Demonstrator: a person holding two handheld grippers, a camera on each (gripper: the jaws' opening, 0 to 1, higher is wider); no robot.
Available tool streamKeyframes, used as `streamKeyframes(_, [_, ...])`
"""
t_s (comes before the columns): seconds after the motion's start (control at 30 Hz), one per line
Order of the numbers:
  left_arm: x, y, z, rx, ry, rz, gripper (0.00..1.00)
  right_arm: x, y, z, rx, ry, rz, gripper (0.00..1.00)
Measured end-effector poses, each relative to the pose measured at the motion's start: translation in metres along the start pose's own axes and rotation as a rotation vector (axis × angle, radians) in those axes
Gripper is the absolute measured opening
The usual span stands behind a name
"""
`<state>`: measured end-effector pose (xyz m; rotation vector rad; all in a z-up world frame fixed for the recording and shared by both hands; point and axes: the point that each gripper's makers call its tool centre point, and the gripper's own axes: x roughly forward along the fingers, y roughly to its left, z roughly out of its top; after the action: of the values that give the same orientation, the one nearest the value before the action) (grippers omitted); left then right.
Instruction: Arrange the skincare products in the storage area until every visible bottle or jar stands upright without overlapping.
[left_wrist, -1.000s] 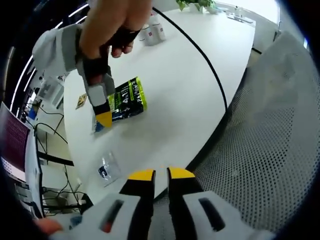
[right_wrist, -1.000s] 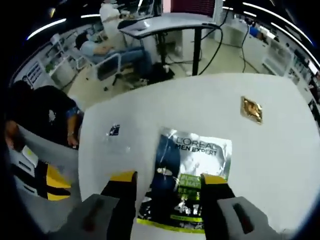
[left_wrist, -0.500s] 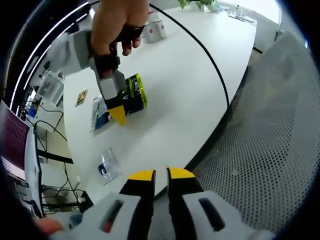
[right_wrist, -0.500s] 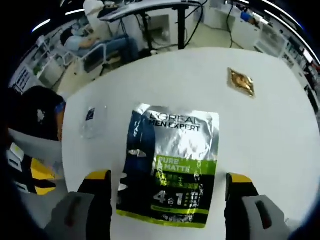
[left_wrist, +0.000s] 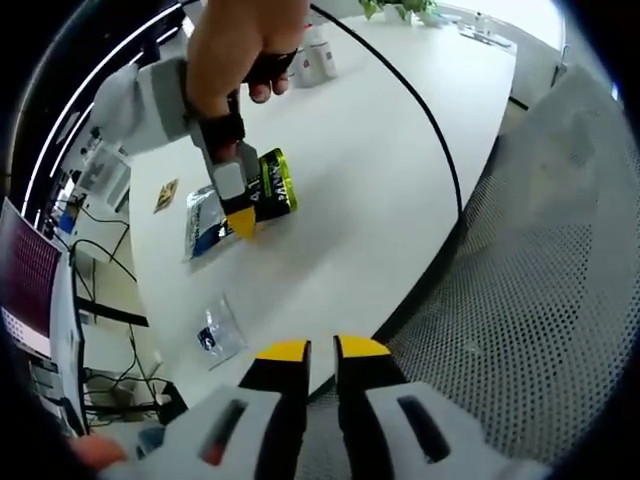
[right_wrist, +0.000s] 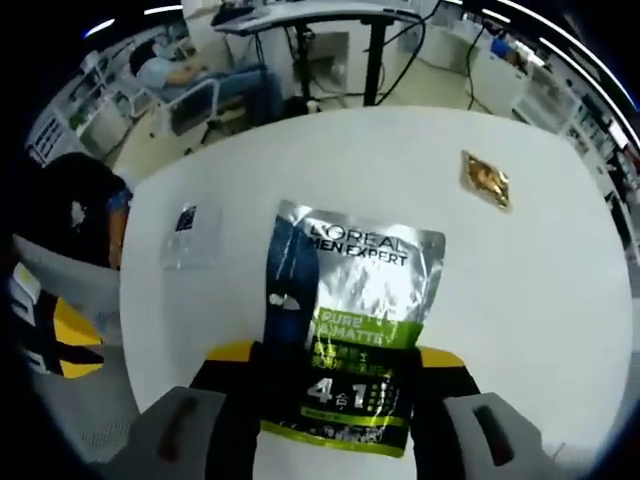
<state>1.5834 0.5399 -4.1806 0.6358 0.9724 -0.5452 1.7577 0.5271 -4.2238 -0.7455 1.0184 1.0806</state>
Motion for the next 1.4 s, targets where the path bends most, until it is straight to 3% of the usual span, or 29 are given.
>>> streamKeyframes(0.2, [0.000,0.000,0.000,-0.002,0.005,0.003,0.04,-0.001,0.001,-0.001,-0.018,0.011,-0.002,0.51])
streamKeyframes(0.27, [0.000,0.000,0.000,-0.001,0.004,0.002,0.04,-0.002,0.002,-0.002,-0.039,0.023,0.006,0.32])
streamKeyframes(0.43, [0.000,-0.001,0.000,0.005,0.009,-0.002,0.05,-0.002,0.006,-0.006,-0.072,0.022,0.016,0.26])
streamKeyframes(0.57, [0.000,-0.001,0.001,0.010,0.003,-0.002,0.04,-0.005,0.011,-0.016,-0.126,0.045,0.032,0.14])
streamKeyframes(0.77, [0.000,0.000,0.001,0.006,-0.001,0.003,0.05,-0.012,0.012,-0.029,-0.103,0.032,0.000,0.01])
streamKeyframes(0.97, [-0.002,-0.001,0.007,0.012,-0.028,0.009,0.05,-0.035,0.018,-0.022,0.002,-0.102,-0.027,0.00])
streamKeyframes(1.07, [-0.005,0.002,0.011,0.016,-0.054,0.022,0.05,-0.057,0.021,-0.018,0.042,-0.199,-0.030,0.00])
streamKeyframes(1.13, [-0.013,0.007,0.029,0.002,-0.160,0.051,0.03,-0.068,0.023,-0.020,0.068,-0.238,-0.031,0.00])
streamKeyframes(1.27, [-0.015,0.005,0.032,0.009,-0.171,0.045,0.07,-0.092,0.029,-0.023,0.115,-0.314,-0.050,0.00])
streamKeyframes(1.33, [-0.015,0.004,0.034,0.005,-0.182,0.039,0.07,-0.117,0.037,-0.027,0.221,-0.405,-0.064,0.00])
streamKeyframes(1.4, [-0.017,0.002,0.038,0.008,-0.204,0.026,0.06,-0.128,0.041,-0.033,0.260,-0.445,-0.067,0.00])
